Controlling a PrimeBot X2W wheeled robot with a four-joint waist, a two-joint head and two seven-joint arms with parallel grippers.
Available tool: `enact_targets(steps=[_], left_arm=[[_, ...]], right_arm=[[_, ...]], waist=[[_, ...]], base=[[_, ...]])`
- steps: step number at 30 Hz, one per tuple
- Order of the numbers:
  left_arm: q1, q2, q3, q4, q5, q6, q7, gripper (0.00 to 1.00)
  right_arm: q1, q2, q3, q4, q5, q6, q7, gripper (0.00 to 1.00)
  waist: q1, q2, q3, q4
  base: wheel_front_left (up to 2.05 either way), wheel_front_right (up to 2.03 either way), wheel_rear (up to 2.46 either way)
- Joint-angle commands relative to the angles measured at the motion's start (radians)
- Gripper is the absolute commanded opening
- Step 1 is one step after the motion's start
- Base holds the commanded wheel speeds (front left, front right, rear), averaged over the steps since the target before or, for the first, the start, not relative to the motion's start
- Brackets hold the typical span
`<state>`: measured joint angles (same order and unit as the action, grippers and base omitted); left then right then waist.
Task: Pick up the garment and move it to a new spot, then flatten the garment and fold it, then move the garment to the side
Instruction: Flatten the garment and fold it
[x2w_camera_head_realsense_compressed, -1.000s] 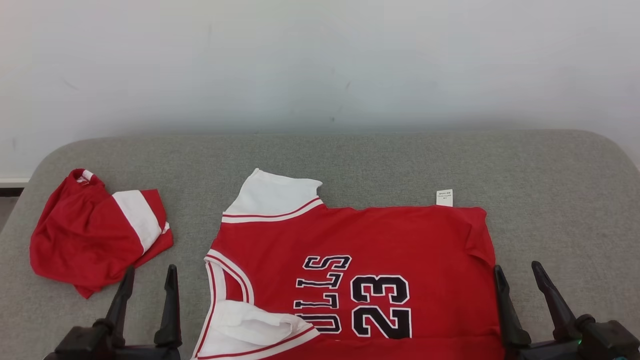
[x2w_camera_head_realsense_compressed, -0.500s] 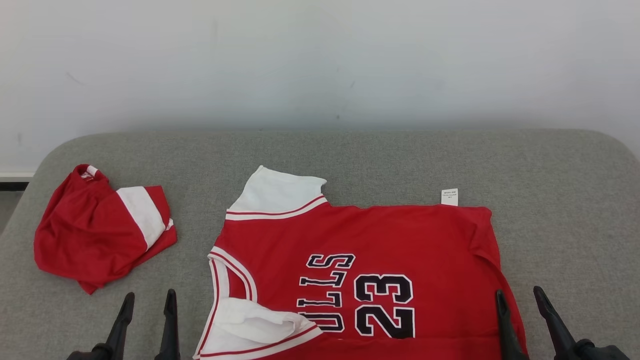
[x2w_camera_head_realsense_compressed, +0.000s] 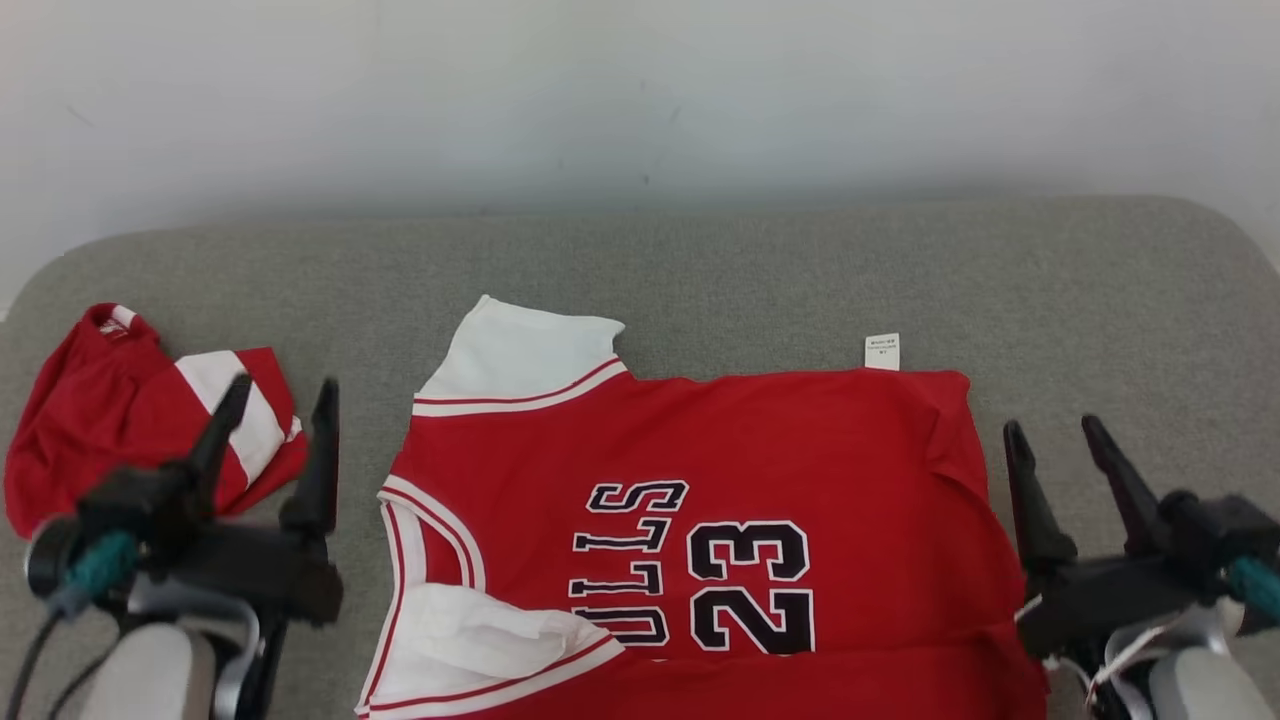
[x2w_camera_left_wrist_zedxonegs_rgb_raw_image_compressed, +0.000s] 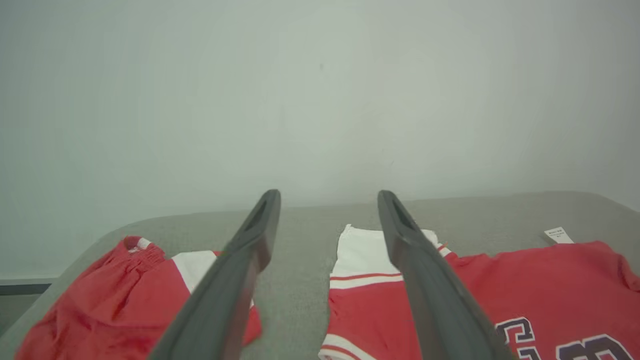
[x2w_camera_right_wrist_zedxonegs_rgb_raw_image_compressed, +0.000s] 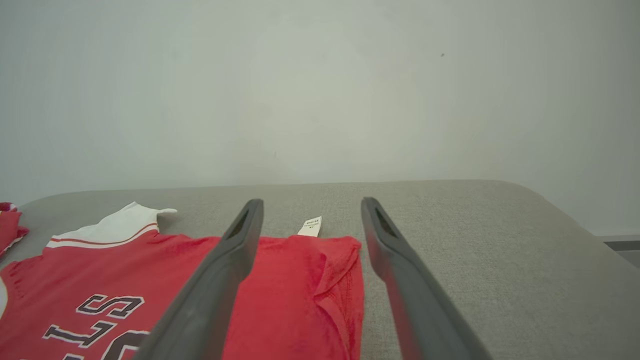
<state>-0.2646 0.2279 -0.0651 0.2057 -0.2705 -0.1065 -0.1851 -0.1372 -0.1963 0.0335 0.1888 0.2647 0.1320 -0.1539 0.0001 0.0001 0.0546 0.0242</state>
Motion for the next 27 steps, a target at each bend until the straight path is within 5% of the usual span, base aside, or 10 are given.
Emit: enact_targets(steps=[1,15,27], left_arm=[[-0.063,0.012,-0.009,0.01,-0.004,-0.006,0.018,1.0],[-0.616,0.129,-0.241,0.29,-0.146,-0.022,0.187,1.0],[-0.802,0.181,-0.463,0.584,-0.3,-0.022,0.207,1.0]], right_arm=[[-0.048,-0.018,-0.005,0.018,0.015,-0.003,0.024,1.0],[-0.494,-0.096,0.077,0.285,0.053,-0.003,0.22,1.0],[-0.644,-0.031,0.223,0.49,0.177,-0.003,0.225,1.0]], waist=[[-0.0001,-0.0001,0.06,-0.029],[-0.0001,-0.0001,0.311,-0.106],[-0.0001,-0.0001,0.37,-0.16]], base=[[0.0,0.0,0.0],[0.0,0.0,0.0],[0.0,0.0,0.0]])
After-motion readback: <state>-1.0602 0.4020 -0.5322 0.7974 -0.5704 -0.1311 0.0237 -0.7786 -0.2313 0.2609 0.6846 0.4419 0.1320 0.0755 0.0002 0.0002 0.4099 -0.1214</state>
